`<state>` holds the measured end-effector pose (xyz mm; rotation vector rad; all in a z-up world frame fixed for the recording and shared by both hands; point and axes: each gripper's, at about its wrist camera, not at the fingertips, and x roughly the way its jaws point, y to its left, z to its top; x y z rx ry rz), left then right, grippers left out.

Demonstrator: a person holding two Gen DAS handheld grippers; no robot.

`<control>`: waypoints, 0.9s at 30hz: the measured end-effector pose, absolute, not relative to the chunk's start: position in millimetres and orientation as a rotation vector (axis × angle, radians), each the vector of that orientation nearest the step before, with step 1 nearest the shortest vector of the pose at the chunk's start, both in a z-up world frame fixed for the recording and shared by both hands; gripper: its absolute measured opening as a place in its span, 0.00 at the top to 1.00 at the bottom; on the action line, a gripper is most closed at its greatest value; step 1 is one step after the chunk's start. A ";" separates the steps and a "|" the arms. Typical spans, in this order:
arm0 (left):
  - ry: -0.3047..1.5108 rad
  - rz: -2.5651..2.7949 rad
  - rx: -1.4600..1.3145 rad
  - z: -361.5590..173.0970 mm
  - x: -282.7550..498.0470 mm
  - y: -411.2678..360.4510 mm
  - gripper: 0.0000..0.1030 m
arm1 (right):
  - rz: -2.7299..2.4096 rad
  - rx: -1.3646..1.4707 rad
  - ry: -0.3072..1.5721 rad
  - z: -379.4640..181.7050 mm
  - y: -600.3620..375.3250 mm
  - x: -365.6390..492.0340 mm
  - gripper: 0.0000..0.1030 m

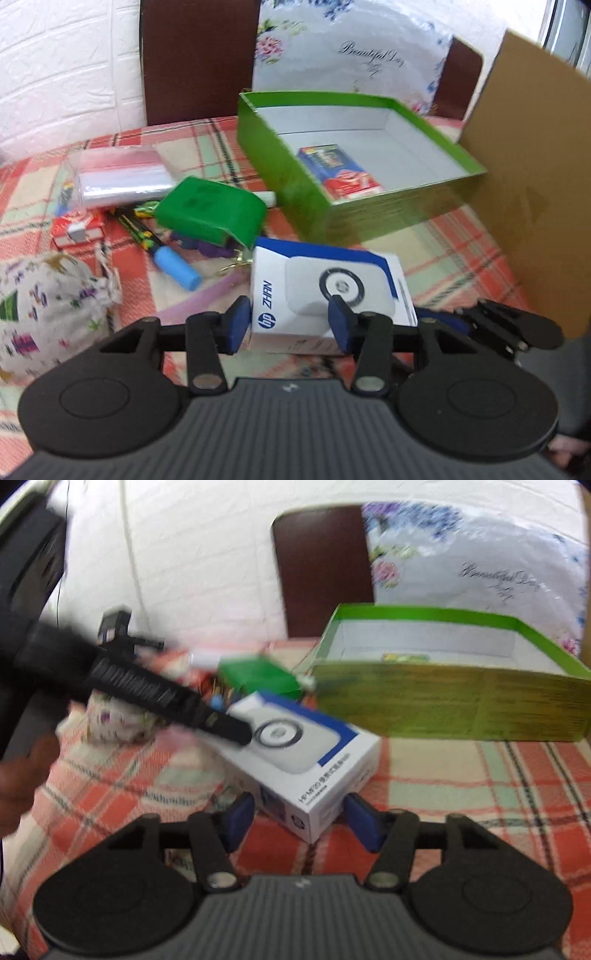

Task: Organize objects
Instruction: 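Carry the HP box into the green box and open the left gripper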

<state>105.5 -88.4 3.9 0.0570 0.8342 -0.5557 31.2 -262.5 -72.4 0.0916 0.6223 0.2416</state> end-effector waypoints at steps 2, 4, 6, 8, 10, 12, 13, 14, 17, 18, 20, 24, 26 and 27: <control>0.813 -0.577 0.038 15.2 102.6 -90.7 0.53 | 0.237 0.106 0.557 -65.9 -273.5 22.5 0.47; 0.784 -0.583 0.021 29.4 101.3 -96.1 0.53 | 0.225 0.105 0.490 -57.2 -280.3 13.8 0.47; 0.727 -0.599 0.027 45.7 99.0 -104.5 0.52 | 0.207 0.090 0.417 -44.8 -284.8 6.3 0.47; 0.683 -0.626 0.027 58.8 104.3 -114.6 0.53 | 0.182 0.070 0.368 -34.5 -289.9 7.8 0.46; 0.644 -0.643 0.059 66.8 113.1 -132.3 0.53 | 0.152 0.056 0.341 -28.8 -297.9 15.9 0.46; 0.607 -0.641 0.092 69.2 124.4 -153.7 0.52 | 0.114 0.048 0.314 -24.5 -306.5 29.5 0.46; 0.596 -0.635 0.105 69.7 130.6 -163.3 0.52 | 0.096 0.057 0.298 -22.2 -312.9 35.3 0.46; 0.584 -0.634 0.118 69.4 136.6 -173.9 0.52 | 0.078 0.066 0.287 -20.7 -317.8 42.5 0.46; 0.575 -0.639 0.152 62.6 161.5 -203.0 0.49 | 0.003 0.071 0.265 -22.1 -332.6 69.4 0.40; 0.602 -0.617 0.156 57.9 170.1 -211.8 0.49 | -0.045 0.047 0.265 -25.1 -334.5 80.3 0.33; 0.653 -0.566 0.169 46.5 180.1 -220.8 0.49 | -0.161 0.034 0.306 -31.0 -342.5 99.3 0.33; 0.699 -0.572 0.133 33.4 170.9 -206.2 0.49 | -0.155 0.158 0.318 -35.3 -360.4 87.7 0.32; 0.697 -0.565 0.136 29.8 159.4 -195.4 0.49 | -0.144 0.146 0.330 -41.4 -354.4 74.9 0.32; 0.696 -0.565 0.133 28.5 152.9 -188.5 0.49 | -0.132 0.159 0.341 -44.6 -351.3 69.2 0.32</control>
